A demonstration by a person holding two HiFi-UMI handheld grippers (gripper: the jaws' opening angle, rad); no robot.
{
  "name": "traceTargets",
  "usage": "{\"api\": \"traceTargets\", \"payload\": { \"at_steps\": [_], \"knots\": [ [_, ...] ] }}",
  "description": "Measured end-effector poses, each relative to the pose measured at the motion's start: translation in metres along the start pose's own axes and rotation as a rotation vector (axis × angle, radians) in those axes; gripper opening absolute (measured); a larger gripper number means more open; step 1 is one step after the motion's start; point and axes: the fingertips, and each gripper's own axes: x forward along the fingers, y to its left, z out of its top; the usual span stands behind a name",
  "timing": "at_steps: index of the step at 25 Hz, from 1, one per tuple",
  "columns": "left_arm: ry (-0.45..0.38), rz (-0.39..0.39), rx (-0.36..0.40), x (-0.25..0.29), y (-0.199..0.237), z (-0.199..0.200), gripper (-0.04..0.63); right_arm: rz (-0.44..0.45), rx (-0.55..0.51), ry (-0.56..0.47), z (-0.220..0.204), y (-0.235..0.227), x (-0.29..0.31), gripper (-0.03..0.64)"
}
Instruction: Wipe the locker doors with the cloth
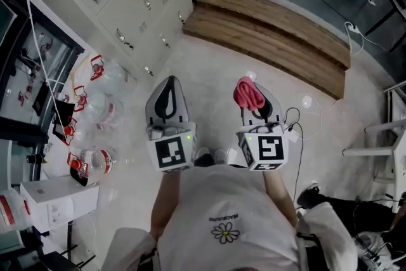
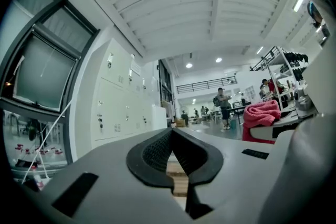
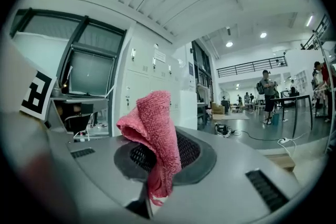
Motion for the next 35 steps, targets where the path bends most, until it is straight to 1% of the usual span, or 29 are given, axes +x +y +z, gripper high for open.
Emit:
{"api": "traceTargets", "payload": {
  "at_steps": [4,8,11,15,17,19,22,25,29,30,33,35],
  "knots": [
    [0.001,-0.001,0.024,-0.001,-0.014,-0.009,0.017,0.012,-0.020,0.012,-0.012,-0.011,0.003,0.031],
    [-0.002,0.037,0.015,0.005,-0.003,-0.009,0.017,0.016,-0.004,0.030,-0.014,-0.011,0.006,0.031],
    [-0.022,0.041,0.040,0.024,0.006,-0.012,0.017,0.024,-0.014,0.008,-0.019,-0.013,0.016,0.031],
    [-0.056,0.028,0.047,0.067,0.014,-0.020,0.017,0.006,-0.007,0.032,-0.027,-0.023,0.050,0.031],
    [-0.062,0.029,0.041,0.088,0.020,-0.023,0.017,0.003,-0.017,0.013,-0.025,-0.030,0.074,0.031],
    [-0.050,0.025,0.051,0.108,0.027,-0.031,0.017,0.004,-0.024,-0.011,-0.024,-0.035,0.098,0.031],
    [-0.035,0.024,0.028,0.151,0.041,-0.038,0.017,-0.002,-0.006,0.021,-0.025,-0.043,0.139,0.031],
    [-0.031,0.018,0.027,0.197,0.061,-0.042,0.017,0.012,-0.005,0.045,-0.030,-0.046,0.189,0.031],
    [-0.016,-0.020,0.006,0.264,0.084,-0.048,0.017,0.055,-0.020,0.090,-0.016,-0.045,0.267,0.031],
    [-0.019,-0.026,-0.003,0.281,0.089,-0.048,0.017,0.069,-0.028,0.081,-0.008,-0.044,0.288,0.031],
    [-0.052,-0.008,-0.024,0.331,0.112,-0.046,0.017,0.120,-0.057,0.035,0.014,-0.036,0.359,0.031],
    [-0.069,0.013,-0.031,0.362,0.131,-0.050,0.017,0.161,-0.069,0.026,0.025,-0.028,0.405,0.031]
  ]
}}
